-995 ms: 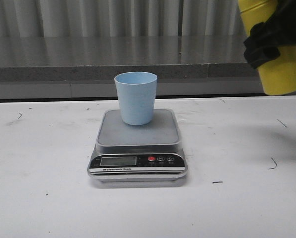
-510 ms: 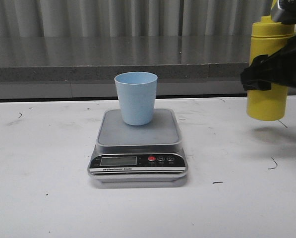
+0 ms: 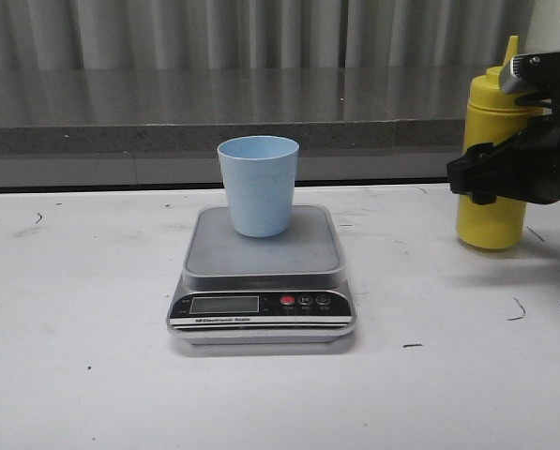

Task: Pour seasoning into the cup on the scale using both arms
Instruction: 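Turn the bottle upright and lower it to the table with the right gripper, then open the right gripper and withdraw it from the bottle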

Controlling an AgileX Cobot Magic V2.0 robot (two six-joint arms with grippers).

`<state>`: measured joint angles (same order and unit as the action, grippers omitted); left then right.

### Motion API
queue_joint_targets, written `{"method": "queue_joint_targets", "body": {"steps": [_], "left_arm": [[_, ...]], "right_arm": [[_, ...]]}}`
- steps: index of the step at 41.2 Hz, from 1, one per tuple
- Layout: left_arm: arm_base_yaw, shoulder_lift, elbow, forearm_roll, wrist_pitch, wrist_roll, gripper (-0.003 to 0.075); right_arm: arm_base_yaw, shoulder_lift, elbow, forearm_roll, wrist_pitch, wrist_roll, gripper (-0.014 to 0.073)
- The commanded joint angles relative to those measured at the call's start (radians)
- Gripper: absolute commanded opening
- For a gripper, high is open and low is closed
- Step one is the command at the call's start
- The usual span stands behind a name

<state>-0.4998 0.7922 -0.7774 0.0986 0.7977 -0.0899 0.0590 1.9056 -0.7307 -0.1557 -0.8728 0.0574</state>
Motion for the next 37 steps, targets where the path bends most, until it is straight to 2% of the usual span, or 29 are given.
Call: {"method": "queue_joint_targets", "body": {"steps": [1,10,20,25,37], "left_arm": [[-0.007,-0.005,-0.025,0.003,-0.065,-0.003,0.0387],[-0.007,-0.005,-0.025,0.003,-0.065,-0.003,0.0387],[-0.007,-0.005,-0.025,0.003,-0.065,-0.003,0.0387],[-0.007,-0.005,-0.025,0.003,-0.065,-0.003,0.0387],[-0.007,-0.005,-0.025,0.003,-0.065,-0.003,0.0387]], "right_arm": [[-0.005,-0.039,-0.03,0.016,-0.146,-0.011,0.0381],[-0.005,-0.011,-0.03,0.014,-0.16,-0.011,0.0396],[-0.005,-0.017,-0.029,0.007,-0.159,-0.008,0.0659],[-0.005,-0.041,-0.019,-0.004,-0.153,0.02,0.0663],[-0.005,-0.143,0.101,-0.008,-0.028,0.041,0.0663]]}}
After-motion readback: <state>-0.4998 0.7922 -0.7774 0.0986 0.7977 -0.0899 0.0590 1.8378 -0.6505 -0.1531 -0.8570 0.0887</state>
